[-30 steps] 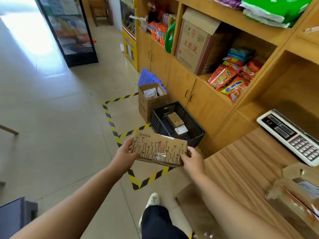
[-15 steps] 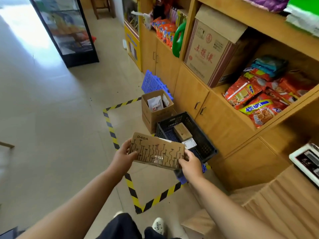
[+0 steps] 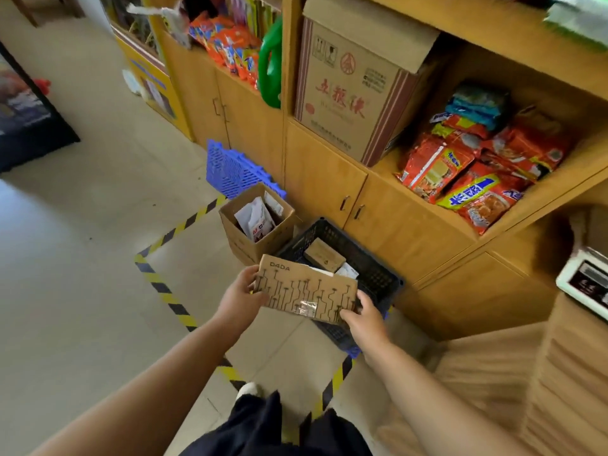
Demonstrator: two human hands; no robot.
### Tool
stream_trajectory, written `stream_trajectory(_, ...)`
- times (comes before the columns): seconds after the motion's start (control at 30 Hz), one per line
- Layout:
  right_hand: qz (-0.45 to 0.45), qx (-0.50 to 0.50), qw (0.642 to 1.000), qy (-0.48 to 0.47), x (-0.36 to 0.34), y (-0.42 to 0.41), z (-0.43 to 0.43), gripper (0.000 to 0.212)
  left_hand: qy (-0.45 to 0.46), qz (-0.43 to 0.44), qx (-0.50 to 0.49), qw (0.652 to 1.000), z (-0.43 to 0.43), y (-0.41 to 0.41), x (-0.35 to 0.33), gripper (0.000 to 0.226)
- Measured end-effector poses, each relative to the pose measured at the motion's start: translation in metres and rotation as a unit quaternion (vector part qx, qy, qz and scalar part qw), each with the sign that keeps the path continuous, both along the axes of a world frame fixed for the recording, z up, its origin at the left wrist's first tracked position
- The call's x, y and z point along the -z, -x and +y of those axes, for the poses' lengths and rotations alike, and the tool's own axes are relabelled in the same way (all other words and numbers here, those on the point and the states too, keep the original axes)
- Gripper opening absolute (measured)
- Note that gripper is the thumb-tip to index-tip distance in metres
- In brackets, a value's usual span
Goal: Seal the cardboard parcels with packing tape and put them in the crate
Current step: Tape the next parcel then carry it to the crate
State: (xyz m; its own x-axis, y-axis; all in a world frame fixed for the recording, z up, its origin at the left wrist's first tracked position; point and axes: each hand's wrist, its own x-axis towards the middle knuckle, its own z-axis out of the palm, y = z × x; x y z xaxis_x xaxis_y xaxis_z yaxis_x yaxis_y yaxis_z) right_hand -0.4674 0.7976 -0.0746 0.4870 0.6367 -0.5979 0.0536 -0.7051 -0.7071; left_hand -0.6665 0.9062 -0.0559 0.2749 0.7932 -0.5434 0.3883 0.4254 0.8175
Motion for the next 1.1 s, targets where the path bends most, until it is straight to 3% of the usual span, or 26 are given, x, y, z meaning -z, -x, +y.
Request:
stream_trajectory(0.13, 0.016, 0.068, 0.997, 0.019, 0.021, 0.004, 0.025, 0.061, 0.005, 0.010, 0.057, 0.998, 0.051, -0.012, 0.014, 0.041)
stream_trajectory(0.37, 0.029, 0.146, 0.987, 0.059, 0.043, -0.021, 0.058, 0.050, 0.006, 0.071, 0.181, 0.981, 0.109, -0.063, 0.042, 0.061)
stream_trajectory(0.53, 0.032, 0.203, 0.974, 0.095, 0.072, -0.053, 0.084, 0.023, 0.015, 0.078, 0.199, 0.977, 0.144, -0.100, 0.064, 0.036)
stream_trajectory(0.6, 0.033, 0.236, 0.966, 0.095, 0.087, -0.062, 0.098, 0.025, 0.012, 0.094, 0.204, 0.974, 0.159, -0.113, 0.079, 0.026)
stream_trajectory(0.7, 0.036, 0.281, 0.952, 0.112, 0.113, -0.075, 0.117, 0.034, 0.000, 0.121, 0.202, 0.972, 0.178, -0.130, 0.109, 0.019)
stream_trajectory(1.1, 0.105, 0.430, 0.890, 0.115, 0.260, -0.124, 0.176, 0.025, 0.018, 0.147, 0.280, 0.948, 0.244, -0.204, 0.264, 0.029)
